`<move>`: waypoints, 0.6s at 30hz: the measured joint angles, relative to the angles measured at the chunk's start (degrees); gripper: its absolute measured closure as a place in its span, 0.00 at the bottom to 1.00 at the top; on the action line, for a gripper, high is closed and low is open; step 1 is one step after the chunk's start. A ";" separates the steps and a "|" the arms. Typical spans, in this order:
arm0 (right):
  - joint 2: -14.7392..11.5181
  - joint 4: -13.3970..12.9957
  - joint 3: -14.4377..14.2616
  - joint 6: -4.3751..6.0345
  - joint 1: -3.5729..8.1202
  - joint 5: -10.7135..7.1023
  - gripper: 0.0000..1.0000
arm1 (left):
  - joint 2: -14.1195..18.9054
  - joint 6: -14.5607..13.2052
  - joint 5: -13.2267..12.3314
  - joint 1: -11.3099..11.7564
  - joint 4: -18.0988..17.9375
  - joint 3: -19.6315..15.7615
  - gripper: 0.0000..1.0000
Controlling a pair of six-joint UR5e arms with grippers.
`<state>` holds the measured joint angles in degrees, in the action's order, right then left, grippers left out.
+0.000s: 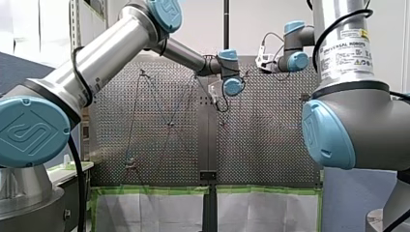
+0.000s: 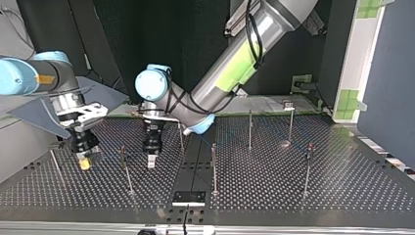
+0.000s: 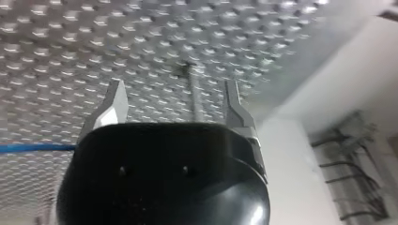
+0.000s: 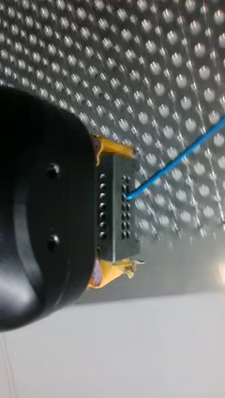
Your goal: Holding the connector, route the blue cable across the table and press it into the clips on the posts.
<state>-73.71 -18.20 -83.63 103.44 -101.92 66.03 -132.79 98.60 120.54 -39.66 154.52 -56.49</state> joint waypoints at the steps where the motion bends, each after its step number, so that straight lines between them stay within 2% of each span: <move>1: 0.32 0.09 0.00 -0.01 0.00 -0.07 1.00 | -0.19 0.00 0.01 0.00 0.45 0.00 0.01; 9: 0.81 0.20 -0.01 -0.03 0.00 -0.13 1.00 | -0.57 0.00 0.04 -0.04 3.97 0.02 0.01; 18: 0.82 0.21 -0.01 -0.03 0.01 -0.13 1.00 | -0.59 0.00 0.04 -0.04 4.32 0.02 0.01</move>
<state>-72.89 -17.99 -83.64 103.41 -101.91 65.90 -133.38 98.60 120.59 -39.70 158.83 -56.47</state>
